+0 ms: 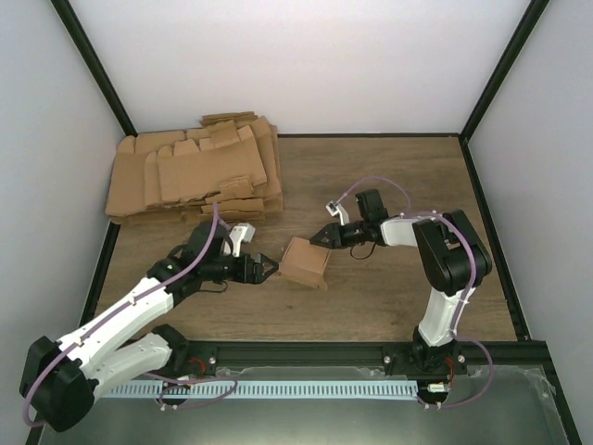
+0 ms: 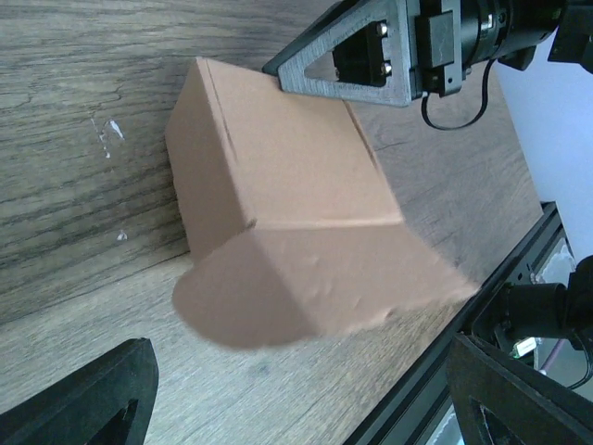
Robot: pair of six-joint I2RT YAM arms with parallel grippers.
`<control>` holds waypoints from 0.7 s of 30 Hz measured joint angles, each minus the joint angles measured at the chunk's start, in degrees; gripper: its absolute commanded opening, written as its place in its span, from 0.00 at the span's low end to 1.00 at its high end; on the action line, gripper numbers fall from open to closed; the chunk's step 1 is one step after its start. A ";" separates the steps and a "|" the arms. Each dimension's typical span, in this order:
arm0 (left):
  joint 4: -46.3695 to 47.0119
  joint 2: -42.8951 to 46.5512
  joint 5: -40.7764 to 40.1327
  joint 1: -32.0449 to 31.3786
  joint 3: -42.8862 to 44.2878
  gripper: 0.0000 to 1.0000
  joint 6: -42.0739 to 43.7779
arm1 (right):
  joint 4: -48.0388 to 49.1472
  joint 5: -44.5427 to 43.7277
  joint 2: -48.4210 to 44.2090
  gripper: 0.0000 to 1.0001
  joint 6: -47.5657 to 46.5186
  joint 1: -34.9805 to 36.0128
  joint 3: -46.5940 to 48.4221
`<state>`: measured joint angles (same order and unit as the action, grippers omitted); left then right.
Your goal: Fold the paper box
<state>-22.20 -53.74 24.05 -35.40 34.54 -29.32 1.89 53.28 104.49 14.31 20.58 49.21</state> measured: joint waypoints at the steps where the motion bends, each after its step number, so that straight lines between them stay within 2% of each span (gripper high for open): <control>1: -0.02 -0.22 -0.02 0.00 0.13 0.88 0.07 | 0.61 0.37 0.37 0.32 0.37 -0.59 0.02; 6: -1.11 -1.53 -1.05 0.00 2.16 0.88 1.16 | 2.54 0.76 3.93 0.32 2.54 -3.89 0.11; 11: -3.50 -3.10 -3.91 0.00 9.20 0.87 1.60 | 2.32 0.85 5.68 0.33 3.54 -5.01 0.11; 16: 0.22 -3.23 -3.61 -0.02 13.09 0.76 1.14 | 2.01 0.37 5.62 0.34 3.78 -5.01 0.35; 21: 3.98 -11.72 -3.10 -0.07 12.07 0.59 0.70 | 0.74 -3.13 3.85 0.35 4.26 -5.29 0.55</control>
<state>-18.22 -65.45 20.95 -35.46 46.61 -28.62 2.63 50.15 108.33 18.57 15.29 49.76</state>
